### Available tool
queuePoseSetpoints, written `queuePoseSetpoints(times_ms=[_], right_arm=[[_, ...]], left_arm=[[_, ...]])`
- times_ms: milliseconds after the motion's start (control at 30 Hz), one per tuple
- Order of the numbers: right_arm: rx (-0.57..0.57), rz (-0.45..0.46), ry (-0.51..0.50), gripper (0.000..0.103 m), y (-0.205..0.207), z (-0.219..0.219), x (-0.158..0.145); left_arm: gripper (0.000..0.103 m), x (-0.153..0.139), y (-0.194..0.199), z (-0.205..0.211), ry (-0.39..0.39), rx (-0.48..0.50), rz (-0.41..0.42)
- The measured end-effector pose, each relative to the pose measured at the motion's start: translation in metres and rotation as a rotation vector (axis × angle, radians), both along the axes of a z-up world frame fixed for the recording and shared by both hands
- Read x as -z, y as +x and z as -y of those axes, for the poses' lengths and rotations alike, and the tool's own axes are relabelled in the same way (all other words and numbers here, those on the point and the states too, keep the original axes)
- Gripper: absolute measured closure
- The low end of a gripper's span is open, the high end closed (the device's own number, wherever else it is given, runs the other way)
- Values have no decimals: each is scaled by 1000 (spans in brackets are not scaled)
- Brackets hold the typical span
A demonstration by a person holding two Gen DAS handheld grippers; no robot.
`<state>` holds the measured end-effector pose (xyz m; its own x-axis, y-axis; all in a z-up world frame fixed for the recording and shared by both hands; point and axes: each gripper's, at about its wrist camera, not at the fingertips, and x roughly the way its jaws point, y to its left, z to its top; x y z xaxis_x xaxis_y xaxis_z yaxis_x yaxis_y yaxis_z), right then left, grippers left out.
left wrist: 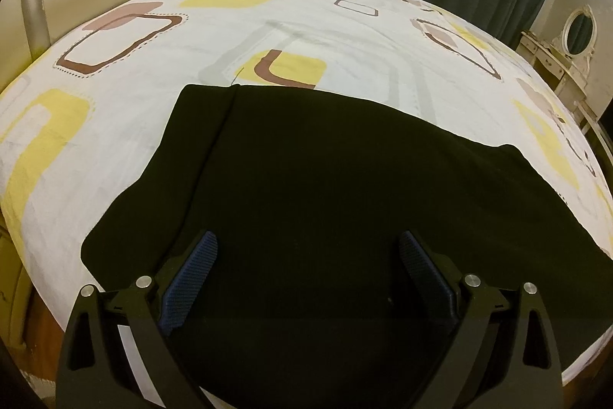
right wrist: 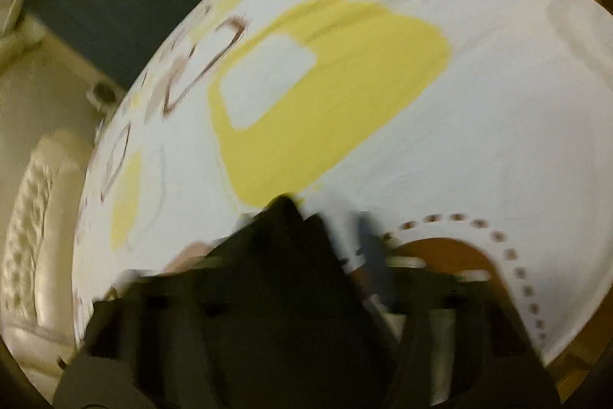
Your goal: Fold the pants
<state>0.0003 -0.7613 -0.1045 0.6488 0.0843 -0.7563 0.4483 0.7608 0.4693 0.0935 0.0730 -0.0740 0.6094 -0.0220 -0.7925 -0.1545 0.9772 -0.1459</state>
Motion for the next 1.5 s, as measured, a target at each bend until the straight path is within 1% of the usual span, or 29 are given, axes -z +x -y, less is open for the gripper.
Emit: queuePoseSetpoints(times_ms=[33,100,133,167,200,233,267,300,333,367,433,467,500,667,733,833,900,967,1033,1067,1100,1133,1200,1333,1400,1467,1500], right_arm=[[5,14,-8,91,-4,-1,-3],[57,57,6,93,-18,3,-8],[88,49,7,94,-20,7,-3],[102,18,9,97,-21,10,7],[104,11,25,97,-23,12,15],[113,30,55,95,-27,14,19],[125,63,105,91,-32,17,19],[131,83,148,82,-35,20,20],[147,105,207,76,-44,25,20],[162,121,238,60,-51,27,19],[182,161,272,44,-67,32,16],[194,165,286,42,-79,36,18],[197,166,299,41,-86,38,20],[172,212,447,40,-125,42,41],[157,234,516,40,-130,38,49],[125,248,580,39,-125,28,57],[106,241,583,39,-124,19,56],[106,224,544,39,-118,10,51],[113,190,488,44,-113,2,46],[109,169,464,59,-110,-2,45],[94,146,454,88,-108,-5,45],[80,120,447,93,-104,-10,47],[105,113,402,93,-104,-15,42],[157,172,353,94,-114,-23,21],[157,198,322,94,-117,-31,4],[147,219,297,94,-111,-38,-13],[132,235,277,94,-110,-45,-26]], left_arm=[[8,0,0,0,0,0,0],[8,0,0,0,1,0,0],[8,0,0,0,1,0,0],[8,1,0,0,2,0,2],[8,1,0,0,6,2,3],[7,1,0,0,8,3,4],[7,1,0,0,10,4,5],[7,2,0,0,11,3,7],[7,2,0,1,12,3,7],[7,1,0,0,11,2,6],[7,2,0,0,6,5,4],[7,3,1,-1,2,8,2],[7,2,1,-1,0,12,1],[7,2,0,-4,-12,31,2],[7,1,0,-4,-14,35,2],[7,0,-1,-5,-21,35,2],[7,0,-1,-5,-21,35,2],[7,0,-2,-4,-15,40,2],[7,0,-2,-2,-2,49,0],[7,0,-2,-1,0,50,-2],[7,0,-2,-1,1,51,-7],[7,0,-2,-1,0,51,-12],[7,0,0,-1,0,55,-33],[7,0,2,1,8,80,-71],[7,-1,2,-1,0,90,-86],[7,-2,1,-2,-12,100,-91],[7,-3,1,-3,-17,101,-92]])
